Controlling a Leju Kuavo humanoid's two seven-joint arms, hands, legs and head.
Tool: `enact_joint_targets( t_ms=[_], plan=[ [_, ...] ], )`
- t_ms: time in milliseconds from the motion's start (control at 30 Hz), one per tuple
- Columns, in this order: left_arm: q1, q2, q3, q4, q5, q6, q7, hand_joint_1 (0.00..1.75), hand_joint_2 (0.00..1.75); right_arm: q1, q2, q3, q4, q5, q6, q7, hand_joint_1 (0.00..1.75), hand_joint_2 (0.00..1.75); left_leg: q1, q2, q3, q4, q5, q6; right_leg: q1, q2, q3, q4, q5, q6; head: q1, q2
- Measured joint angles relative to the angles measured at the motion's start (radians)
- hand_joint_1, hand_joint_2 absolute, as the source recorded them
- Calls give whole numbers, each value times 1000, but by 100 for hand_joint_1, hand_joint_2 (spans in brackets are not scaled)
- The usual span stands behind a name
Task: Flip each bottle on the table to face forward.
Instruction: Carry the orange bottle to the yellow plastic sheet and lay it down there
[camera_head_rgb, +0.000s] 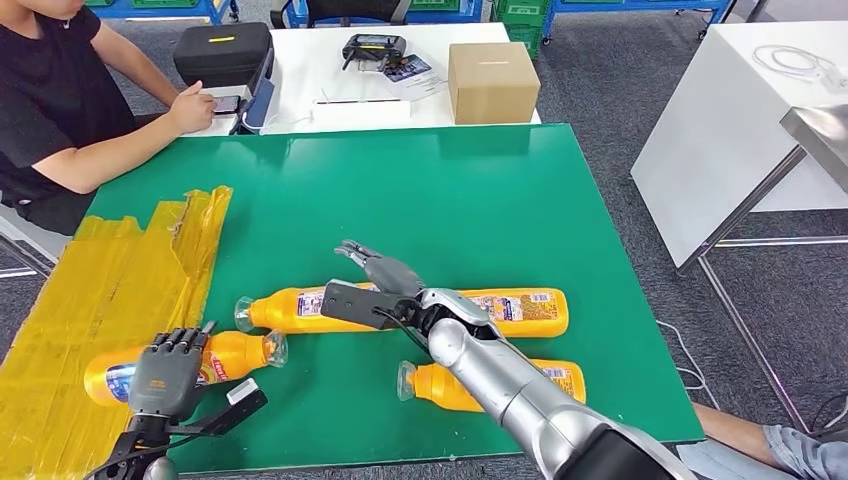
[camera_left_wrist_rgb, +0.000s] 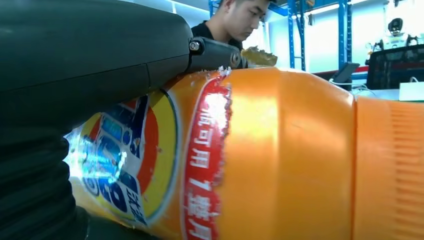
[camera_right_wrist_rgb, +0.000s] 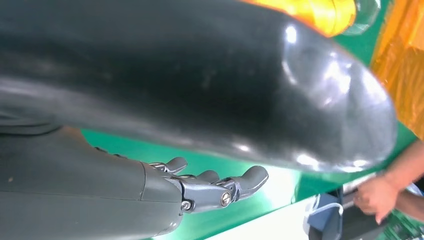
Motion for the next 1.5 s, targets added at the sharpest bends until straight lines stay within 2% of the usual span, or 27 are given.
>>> enact_joint_targets(
  t_ms=[100, 433, 667, 800, 1100, 1367, 1500],
  plan=[
    [-17, 17, -13, 22, 15, -24, -9, 0, 0, -22, 7, 23, 33, 13, 26, 12, 0, 175, 0, -1, 1, 0, 1, -1, 0, 0, 1, 0, 1, -1, 0, 0],
    [-72, 83, -54, 102, 111, -97, -86, 0, 0, -90, 52, 95, 161, 36, 72, 32, 0, 175, 0, -5, 1, -1, 7, -1, 0, -3, 2, 1, 3, -1, 0, 0],
    [-78, 91, -57, 114, 246, -123, -181, 0, 0, -110, 77, 127, 222, 62, 58, 52, 0, 175, 0, -6, 0, 0, 7, -1, -1, -3, 1, 1, 4, 0, 0, 0],
    [-72, 78, -48, 84, 379, -177, -244, 0, 0, -115, 91, 145, 250, 107, 13, 88, 0, 175, 0, -6, -1, 0, 7, -1, -1, -3, 0, 1, 4, 0, 0, 0],
    [-32, 20, 4, -26, 608, -330, -327, 0, 0, -124, 102, 170, 300, 230, -98, 166, 0, 175, 0, -5, -5, 0, 7, -1, -1, -3, -5, 1, 5, 0, 0, 0],
    [-14, -5, 38, -86, 684, -395, -346, 0, 0, -124, 104, 171, 319, 257, -105, 180, 0, 175, 0, -5, -9, 0, 7, -1, -1, -3, -9, 1, 5, 1, 0, 0],
    [-15, -18, 56, -104, 816, -520, -373, 0, 0, -122, 106, 171, 331, 277, -92, 180, 0, 175, 0, -5, -10, 0, 7, -1, 0, -3, -11, 1, 5, 1, 0, 0]
  ],
)
